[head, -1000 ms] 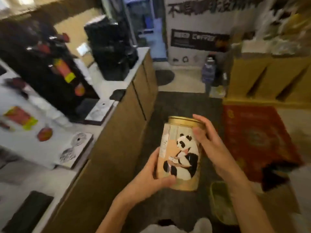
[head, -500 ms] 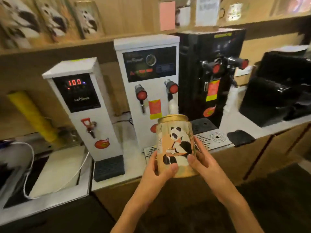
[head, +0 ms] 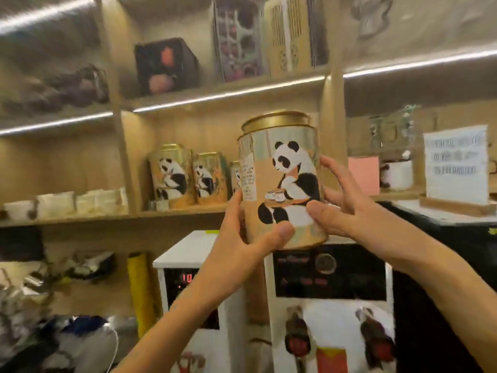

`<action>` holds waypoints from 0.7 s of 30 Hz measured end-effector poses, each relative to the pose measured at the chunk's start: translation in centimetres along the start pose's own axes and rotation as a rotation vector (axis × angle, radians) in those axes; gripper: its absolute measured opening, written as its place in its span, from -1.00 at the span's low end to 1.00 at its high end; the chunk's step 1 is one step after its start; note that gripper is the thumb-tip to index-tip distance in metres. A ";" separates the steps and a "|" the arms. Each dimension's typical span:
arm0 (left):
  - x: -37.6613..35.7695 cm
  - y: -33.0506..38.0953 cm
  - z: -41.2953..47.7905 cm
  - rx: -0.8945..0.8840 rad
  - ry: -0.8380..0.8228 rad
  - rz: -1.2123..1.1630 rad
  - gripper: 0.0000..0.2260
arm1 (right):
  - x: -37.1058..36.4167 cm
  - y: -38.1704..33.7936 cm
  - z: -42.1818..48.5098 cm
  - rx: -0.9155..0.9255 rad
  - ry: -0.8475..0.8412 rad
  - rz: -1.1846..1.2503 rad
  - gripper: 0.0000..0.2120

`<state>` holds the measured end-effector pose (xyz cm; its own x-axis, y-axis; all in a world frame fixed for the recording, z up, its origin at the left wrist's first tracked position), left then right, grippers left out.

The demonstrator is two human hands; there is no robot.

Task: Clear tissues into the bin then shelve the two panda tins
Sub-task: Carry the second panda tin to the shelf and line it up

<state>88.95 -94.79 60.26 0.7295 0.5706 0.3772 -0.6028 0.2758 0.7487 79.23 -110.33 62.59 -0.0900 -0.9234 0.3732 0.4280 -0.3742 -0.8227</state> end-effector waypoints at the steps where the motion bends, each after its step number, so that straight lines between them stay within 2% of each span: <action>1: 1.5 -0.2 2.7 -0.011 0.003 0.023 -0.23 | 1.6 -0.4 2.3 0.005 0.000 -0.049 -0.23; 4: 4.8 -1.9 10.8 -0.002 -0.052 0.067 -0.32 | 6.4 -0.4 8.8 -0.035 0.002 -0.137 -0.15; 8: 7.6 -6.7 20.4 0.067 -0.187 0.099 -0.16 | 12.1 2.5 16.2 -0.147 0.015 -0.129 0.03; 11: 9.1 -11.8 26.1 0.202 -0.198 0.196 0.00 | 16.0 6.6 20.2 -0.248 0.008 -0.102 0.01; 13: 9.1 -15.2 29.3 0.255 -0.206 0.153 0.01 | 18.5 10.0 22.2 -0.299 0.002 -0.059 -0.02; 16: 8.3 -19.8 32.8 0.302 -0.240 0.125 -0.18 | 21.2 14.6 24.5 -0.343 -0.010 -0.059 0.02; 21: 8.3 -25.8 36.3 0.420 -0.145 0.196 -0.44 | 23.9 20.9 28.1 -0.362 -0.082 0.037 0.09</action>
<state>122.29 -125.22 63.87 0.6707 0.4585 0.5830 -0.5725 -0.1797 0.8000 111.32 -137.82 66.37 -0.0015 -0.9326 0.3610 0.0824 -0.3599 -0.9293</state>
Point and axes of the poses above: each hand's wrist, its own z-axis towards the middle knuckle, its own x-axis out of the back of the hand, y = z × x, the point moved 7 cm from there along z, towards the middle knuckle, and after that the axes turned 14 degrees about -y, right-handed, at the moved point
